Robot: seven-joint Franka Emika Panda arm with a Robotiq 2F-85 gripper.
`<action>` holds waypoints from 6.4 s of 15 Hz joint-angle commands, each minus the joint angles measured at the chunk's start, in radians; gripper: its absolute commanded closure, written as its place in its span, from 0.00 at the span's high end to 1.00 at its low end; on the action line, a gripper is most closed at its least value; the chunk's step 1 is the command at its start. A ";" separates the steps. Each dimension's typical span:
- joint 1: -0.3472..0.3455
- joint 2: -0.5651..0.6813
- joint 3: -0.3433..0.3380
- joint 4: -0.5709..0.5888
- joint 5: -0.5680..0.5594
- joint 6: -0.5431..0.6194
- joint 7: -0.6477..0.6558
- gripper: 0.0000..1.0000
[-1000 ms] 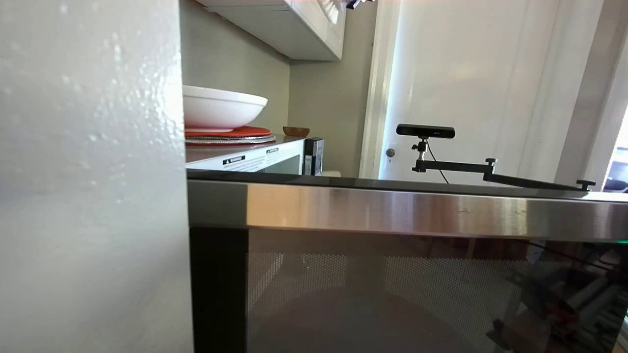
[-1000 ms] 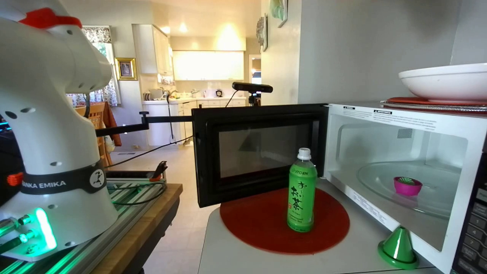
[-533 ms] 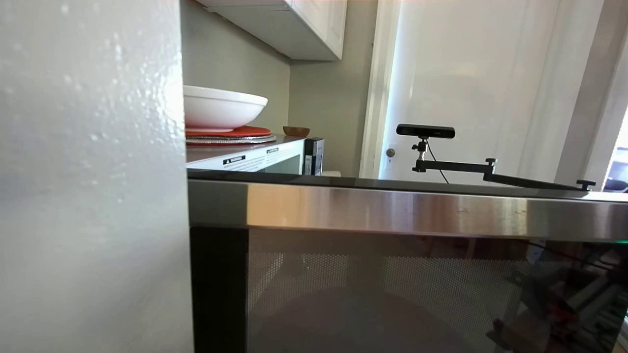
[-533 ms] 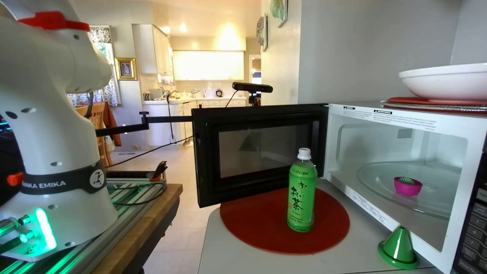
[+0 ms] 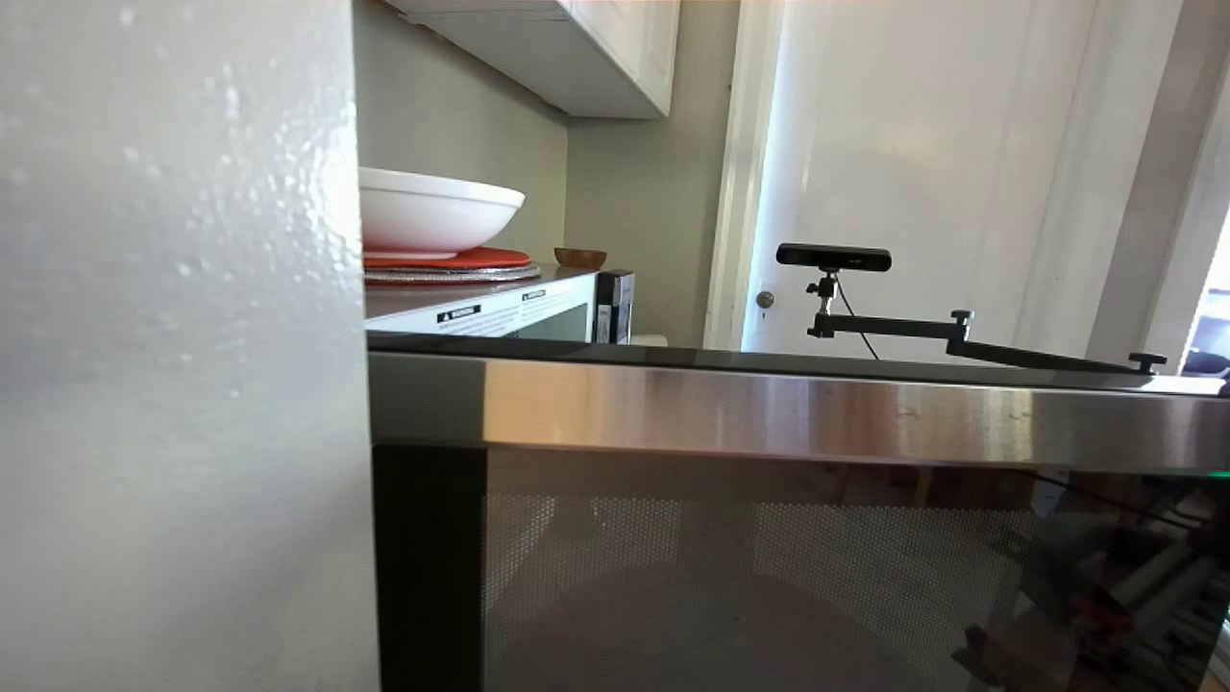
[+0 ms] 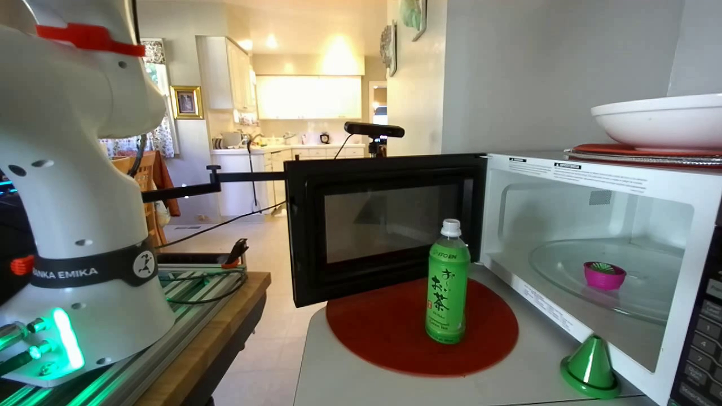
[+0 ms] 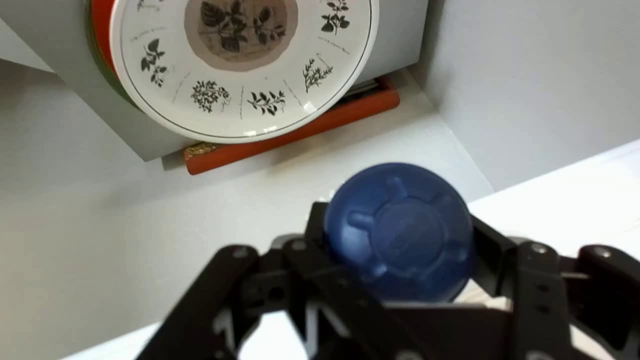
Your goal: Use the brush to clean the wall cabinet
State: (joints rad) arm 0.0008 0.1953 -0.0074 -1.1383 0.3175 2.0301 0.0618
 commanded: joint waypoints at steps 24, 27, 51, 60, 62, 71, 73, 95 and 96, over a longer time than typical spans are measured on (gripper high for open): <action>0.140 0.264 0.001 0.365 -0.044 0.056 -0.003 0.35; 0.123 0.235 -0.023 0.353 -0.048 0.031 0.008 0.35; 0.195 0.309 -0.094 0.418 -0.066 0.052 0.019 0.35; 0.130 0.214 -0.154 0.409 -0.053 -0.019 0.007 0.35; 0.096 0.202 -0.171 0.407 -0.052 -0.012 0.004 0.35; -0.004 0.251 -0.174 0.403 -0.032 0.022 -0.006 0.35; 0.003 0.264 -0.165 0.407 -0.030 0.028 -0.005 0.35; 0.001 0.223 -0.167 0.377 -0.043 0.006 -0.007 0.35; -0.011 0.230 -0.172 0.385 -0.046 0.005 -0.003 0.35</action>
State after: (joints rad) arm 0.0076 0.4282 -0.1713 -0.7473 0.2679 2.0261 0.0638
